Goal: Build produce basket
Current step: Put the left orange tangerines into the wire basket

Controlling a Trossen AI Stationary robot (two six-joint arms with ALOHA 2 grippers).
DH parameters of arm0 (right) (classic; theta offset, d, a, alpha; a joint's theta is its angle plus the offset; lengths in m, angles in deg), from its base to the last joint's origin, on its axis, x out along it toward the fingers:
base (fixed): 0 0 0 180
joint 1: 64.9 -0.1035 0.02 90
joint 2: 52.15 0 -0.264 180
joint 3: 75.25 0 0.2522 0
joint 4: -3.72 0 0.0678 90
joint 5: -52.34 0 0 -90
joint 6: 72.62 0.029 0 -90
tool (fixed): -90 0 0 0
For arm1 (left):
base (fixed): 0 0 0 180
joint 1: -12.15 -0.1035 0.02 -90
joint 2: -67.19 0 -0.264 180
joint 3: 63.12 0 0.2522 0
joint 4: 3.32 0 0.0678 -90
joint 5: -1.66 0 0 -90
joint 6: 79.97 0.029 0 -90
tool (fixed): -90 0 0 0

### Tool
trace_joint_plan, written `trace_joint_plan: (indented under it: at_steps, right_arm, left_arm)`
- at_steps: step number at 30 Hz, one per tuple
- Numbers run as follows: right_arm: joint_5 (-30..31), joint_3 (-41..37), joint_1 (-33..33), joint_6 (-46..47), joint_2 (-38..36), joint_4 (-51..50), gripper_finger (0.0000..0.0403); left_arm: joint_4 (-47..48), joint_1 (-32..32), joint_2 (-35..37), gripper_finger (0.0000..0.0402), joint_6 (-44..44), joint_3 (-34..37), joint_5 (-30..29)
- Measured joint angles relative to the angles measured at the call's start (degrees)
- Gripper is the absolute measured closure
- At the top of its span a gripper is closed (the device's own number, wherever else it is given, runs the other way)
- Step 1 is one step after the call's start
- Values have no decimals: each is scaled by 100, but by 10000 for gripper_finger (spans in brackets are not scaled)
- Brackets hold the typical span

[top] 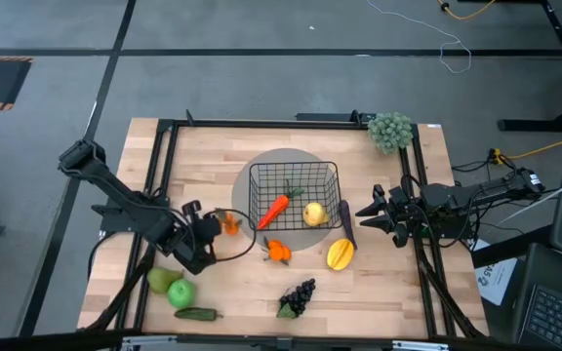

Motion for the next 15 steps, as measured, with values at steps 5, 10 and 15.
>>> trace_joint_plan:
  at_steps: [5, 10, 15]
  right_arm:
    - [0, 0, 1, -9, 0, 0, 263]
    - [0, 0, 0, -17, 0, 0, 263]
    - [0, 0, 1, -17, 0, 0, 263]
  left_arm:
    - [869, 0, 0, 401, 58, -843, -1230]
    - [935, -4, 2, 401, 1087, -1550, -2668]
    - [374, -199, 2, 401, 2204, -2067, -3377]
